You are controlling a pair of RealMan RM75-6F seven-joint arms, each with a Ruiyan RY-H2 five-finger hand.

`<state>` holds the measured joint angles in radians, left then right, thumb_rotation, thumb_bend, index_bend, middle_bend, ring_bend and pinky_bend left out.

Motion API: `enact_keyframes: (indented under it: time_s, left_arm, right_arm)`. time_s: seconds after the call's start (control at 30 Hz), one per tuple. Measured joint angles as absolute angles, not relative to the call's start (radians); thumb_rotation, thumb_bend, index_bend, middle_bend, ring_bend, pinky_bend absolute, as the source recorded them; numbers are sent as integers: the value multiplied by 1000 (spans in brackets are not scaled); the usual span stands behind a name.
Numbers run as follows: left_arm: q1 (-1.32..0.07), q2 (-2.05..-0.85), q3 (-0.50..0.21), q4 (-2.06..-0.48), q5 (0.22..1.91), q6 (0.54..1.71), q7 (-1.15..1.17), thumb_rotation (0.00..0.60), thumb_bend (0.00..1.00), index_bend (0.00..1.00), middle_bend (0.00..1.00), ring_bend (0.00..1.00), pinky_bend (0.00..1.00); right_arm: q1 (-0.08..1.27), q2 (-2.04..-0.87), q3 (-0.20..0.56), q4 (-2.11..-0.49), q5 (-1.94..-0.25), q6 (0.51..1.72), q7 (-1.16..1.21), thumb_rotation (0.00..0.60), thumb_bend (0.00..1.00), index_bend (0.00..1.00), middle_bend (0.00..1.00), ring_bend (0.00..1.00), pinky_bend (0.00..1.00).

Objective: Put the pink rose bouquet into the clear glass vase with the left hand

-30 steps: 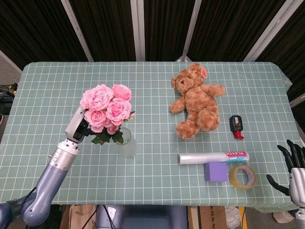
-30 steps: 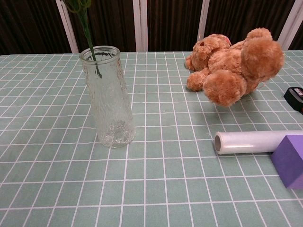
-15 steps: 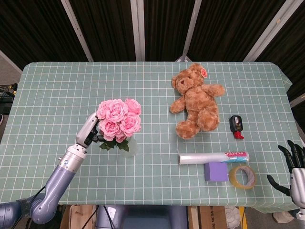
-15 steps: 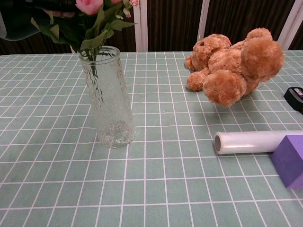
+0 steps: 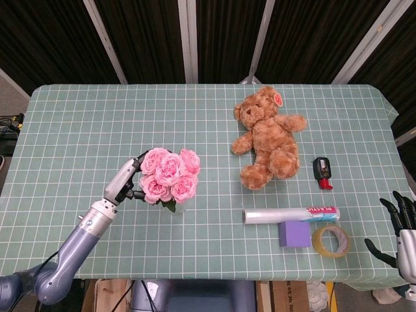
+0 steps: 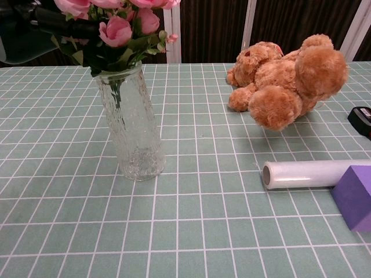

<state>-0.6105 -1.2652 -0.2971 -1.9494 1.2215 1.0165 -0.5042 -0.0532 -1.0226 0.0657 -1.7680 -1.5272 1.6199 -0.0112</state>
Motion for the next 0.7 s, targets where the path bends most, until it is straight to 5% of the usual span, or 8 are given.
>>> enact_keyframes:
  time_s: [0.47,0.7]
  left_arm:
    - [-492,-962,-271,-2056,1359,1072,-568,600,324,136,88,27,179]
    - [-402,-850,-216,-2105,1458,1160,-409,600,324,159,104,28,175]
  right_arm:
    - [-53,-1025,62,-1769,-1540,1621,-16,600,221,174,57,0,0]
    - [-54,-1026,58,-1778,-1551,1627,-26,600,220,174,57,0,0]
